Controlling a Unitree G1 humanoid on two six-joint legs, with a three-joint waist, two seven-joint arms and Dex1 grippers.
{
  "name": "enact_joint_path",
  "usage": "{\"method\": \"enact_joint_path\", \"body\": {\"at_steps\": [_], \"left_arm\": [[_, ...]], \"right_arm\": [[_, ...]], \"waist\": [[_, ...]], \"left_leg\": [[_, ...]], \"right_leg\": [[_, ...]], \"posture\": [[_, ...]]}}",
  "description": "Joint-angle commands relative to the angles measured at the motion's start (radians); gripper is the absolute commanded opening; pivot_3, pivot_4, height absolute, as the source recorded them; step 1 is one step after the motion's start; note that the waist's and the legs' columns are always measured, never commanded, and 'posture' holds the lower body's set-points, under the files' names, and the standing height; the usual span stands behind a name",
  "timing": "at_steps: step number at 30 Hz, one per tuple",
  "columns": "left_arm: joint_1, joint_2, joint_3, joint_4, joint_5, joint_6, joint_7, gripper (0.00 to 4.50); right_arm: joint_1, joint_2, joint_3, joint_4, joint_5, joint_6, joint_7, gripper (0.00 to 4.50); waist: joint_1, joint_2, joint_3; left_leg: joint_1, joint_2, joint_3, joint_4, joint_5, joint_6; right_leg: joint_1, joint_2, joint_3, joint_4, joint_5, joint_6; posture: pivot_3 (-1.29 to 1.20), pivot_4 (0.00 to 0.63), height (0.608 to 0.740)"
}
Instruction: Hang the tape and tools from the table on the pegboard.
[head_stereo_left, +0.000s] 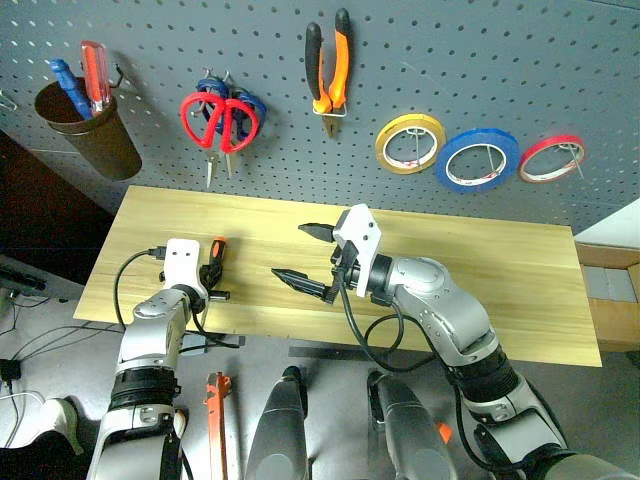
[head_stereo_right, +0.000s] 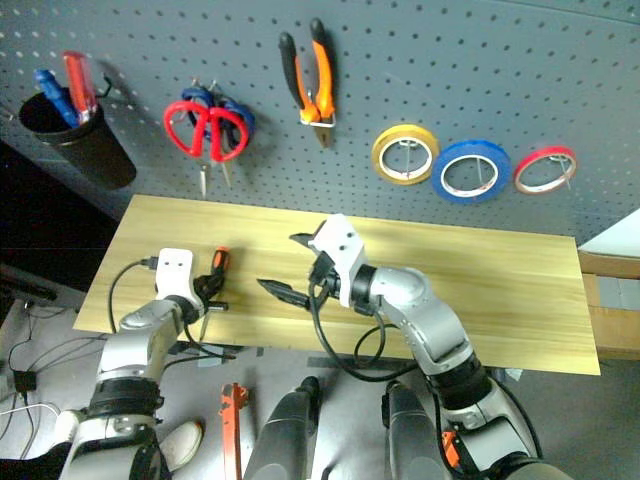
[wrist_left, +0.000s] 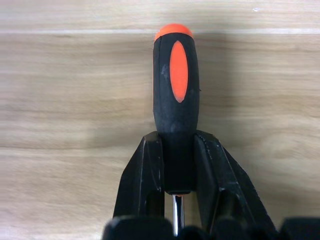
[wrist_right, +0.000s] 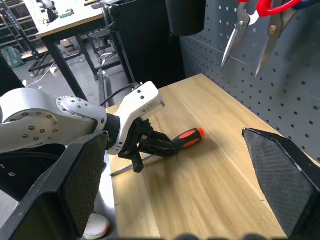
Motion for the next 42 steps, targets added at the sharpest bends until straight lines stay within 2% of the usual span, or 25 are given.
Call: {"method": "enact_joint_path", "body": {"at_steps": [1, 4, 7, 11, 13, 14, 19, 22, 25, 33, 37, 42], "left_arm": [[0.095, 0.033, -0.004, -0.29, 0.037, -0.018, 0.022, 0.49], [0.25, 0.01, 0.006, -0.631, 0.084, 0.035, 0.084, 0.49], [0.444, -0.116, 0.008, -0.971, 0.2, 0.072, 0.247, 0.49], [0.588, -0.203, -0.072, -1.184, 0.345, 0.028, 0.342, 0.49], [0.571, -0.215, -0.081, -1.21, 0.389, 0.021, 0.367, 0.49], [0.508, -0.205, -0.064, -1.196, 0.397, 0.019, 0.374, 0.49], [0.118, -0.079, 0.053, -0.962, 0.367, -0.021, 0.368, 0.49], [-0.128, 0.008, 0.089, -0.709, 0.321, -0.117, 0.359, 0.49], [-0.349, 0.053, 0.101, -0.417, 0.253, -0.261, 0.344, 0.49], [-0.713, 0.107, 0.05, 0.233, 0.195, -0.629, 0.284, 0.49], [-0.838, 0.118, 0.026, 0.464, 0.198, -0.761, 0.28, 0.49], [-0.953, 0.133, 0.009, 0.687, 0.203, -0.854, 0.293, 0.49]], "right_arm": [[0.005, 0.001, -0.068, -0.111, 0.09, 0.025, 0.015, 4.5], [0.043, -0.012, -0.103, -0.213, 0.16, 0.08, 0.002, 4.5], [0.083, -0.001, -0.127, -0.283, 0.211, 0.124, -0.037, 4.5], [0.081, 0.018, -0.144, -0.279, 0.223, 0.111, -0.073, 4.5], [0.062, 0.035, -0.15, -0.258, 0.218, 0.086, -0.085, 4.5], [0.041, 0.05, -0.157, -0.25, 0.224, 0.079, -0.089, 4.5], [-0.087, 0.118, -0.185, -0.19, 0.247, 0.05, -0.104, 4.5], [-0.171, 0.14, -0.189, -0.117, 0.229, 0.016, -0.104, 4.5], [-0.256, 0.157, -0.187, -0.012, 0.175, -0.051, -0.123, 4.5], [-0.42, 0.165, -0.245, 0.249, 0.074, -0.245, -0.175, 4.5], [-0.472, 0.166, -0.26, 0.33, 0.049, -0.309, -0.178, 4.5], [-0.489, 0.149, -0.266, 0.364, 0.04, -0.33, -0.164, 4.5]], "waist": [[0.0, -0.002, -0.001], [0.005, -0.005, -0.006], [0.009, -0.009, -0.022], [0.031, -0.012, -0.048], [0.046, -0.01, -0.063], [0.054, -0.01, -0.069], [0.086, -0.011, -0.098], [0.084, -0.01, -0.114], [0.087, -0.01, -0.121], [0.11, -0.011, -0.123], [0.108, -0.011, -0.123], [0.099, -0.01, -0.12]], "left_leg": [[-0.001, 0.0, 0.0, -0.001, 0.0, -0.001], [-0.007, 0.004, -0.001, -0.002, 0.002, -0.007], [-0.017, 0.005, -0.004, -0.002, 0.003, -0.01], [-0.018, -0.001, -0.006, -0.002, 0.003, -0.01], [-0.018, -0.001, -0.009, -0.003, 0.003, -0.01], [-0.018, -0.001, -0.01, -0.003, 0.006, -0.012], [-0.017, 0.003, -0.011, -0.003, 0.016, -0.01], [-0.017, 0.005, -0.016, -0.003, 0.022, -0.008], [-0.014, 0.005, -0.018, -0.004, 0.023, -0.008], [-0.019, 0.005, -0.018, -0.013, 0.026, -0.014], [-0.019, 0.005, -0.017, -0.017, 0.026, -0.014], [-0.019, 0.005, -0.016, -0.018, 0.024, -0.011]], "right_leg": [[-0.001, -0.001, 0.0, 0.0, 0.0, 0.0], [-0.007, -0.007, -0.001, 0.0, 0.003, -0.006], [-0.015, -0.008, -0.005, -0.003, 0.004, -0.006], [-0.015, -0.013, -0.019, -0.005, 0.004, -0.007], [-0.014, -0.012, -0.022, -0.005, 0.005, -0.008], [-0.013, -0.008, -0.024, -0.005, 0.005, -0.008], [-0.009, -0.004, -0.031, -0.008, 0.012, -0.01], [-0.002, -0.004, -0.04, -0.019, 0.022, -0.008], [0.006, -0.005, -0.044, -0.027, 0.023, -0.007], [0.001, -0.006, -0.047, -0.029, 0.026, -0.012], [0.0, -0.006, -0.047, -0.031, 0.026, -0.012], [-0.002, -0.006, -0.047, -0.03, 0.026, -0.013]], "posture": [[0.16, 0.354, 0.74], [0.18, 0.319, 0.74], [0.23, 0.255, 0.74], [0.27, 0.22, 0.74], [0.29, 0.203, 0.74], [0.3, 0.193, 0.74], [0.3, 0.164, 0.74], [0.3, 0.157, 0.74], [0.28, 0.159, 0.74], [0.24, 0.202, 0.74], [0.22, 0.213, 0.74], [0.2, 0.261, 0.74]]}}
